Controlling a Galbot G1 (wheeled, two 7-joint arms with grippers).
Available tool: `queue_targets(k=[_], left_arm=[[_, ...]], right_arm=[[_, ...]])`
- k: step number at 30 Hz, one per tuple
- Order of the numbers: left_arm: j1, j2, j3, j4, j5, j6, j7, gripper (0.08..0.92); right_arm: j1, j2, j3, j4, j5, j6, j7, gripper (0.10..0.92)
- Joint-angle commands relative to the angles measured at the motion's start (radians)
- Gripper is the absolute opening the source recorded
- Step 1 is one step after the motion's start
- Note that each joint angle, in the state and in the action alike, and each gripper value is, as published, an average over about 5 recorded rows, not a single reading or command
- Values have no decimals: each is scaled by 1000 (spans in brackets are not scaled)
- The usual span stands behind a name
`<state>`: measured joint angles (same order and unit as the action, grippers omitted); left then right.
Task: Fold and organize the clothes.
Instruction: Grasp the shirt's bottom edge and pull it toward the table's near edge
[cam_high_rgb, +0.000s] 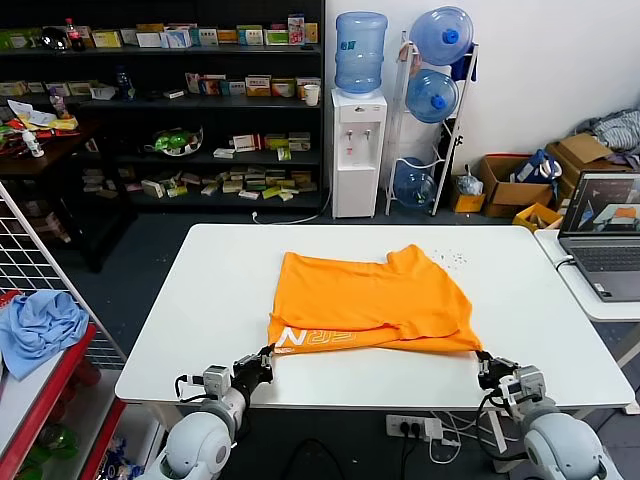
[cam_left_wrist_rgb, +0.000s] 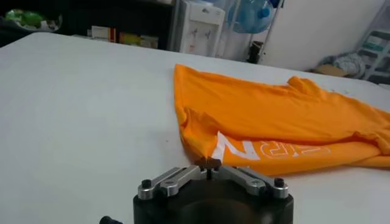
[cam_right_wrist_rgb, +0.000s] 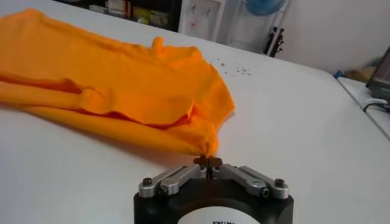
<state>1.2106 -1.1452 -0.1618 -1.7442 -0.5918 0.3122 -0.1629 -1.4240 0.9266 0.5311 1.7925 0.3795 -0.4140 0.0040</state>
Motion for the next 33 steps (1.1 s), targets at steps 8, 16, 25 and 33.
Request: queue_targets(k=[8, 16, 25, 33], left_arm=[[237, 124, -10, -166, 58, -19, 2, 89], [308, 123, -20, -212, 76, -1, -17, 89], [284, 115, -42, -262, 131, 15, -26, 232], [183, 128, -71, -314, 103, 52, -15, 458]], right_arm=[[-315, -38, 108, 142, -62, 49, -25, 125], [-346, -32, 109, 154, -63, 46, -20, 125], [-264, -45, 122, 218, 30, 43, 6, 286], [-120, -92, 123, 224, 169, 24, 42, 520]])
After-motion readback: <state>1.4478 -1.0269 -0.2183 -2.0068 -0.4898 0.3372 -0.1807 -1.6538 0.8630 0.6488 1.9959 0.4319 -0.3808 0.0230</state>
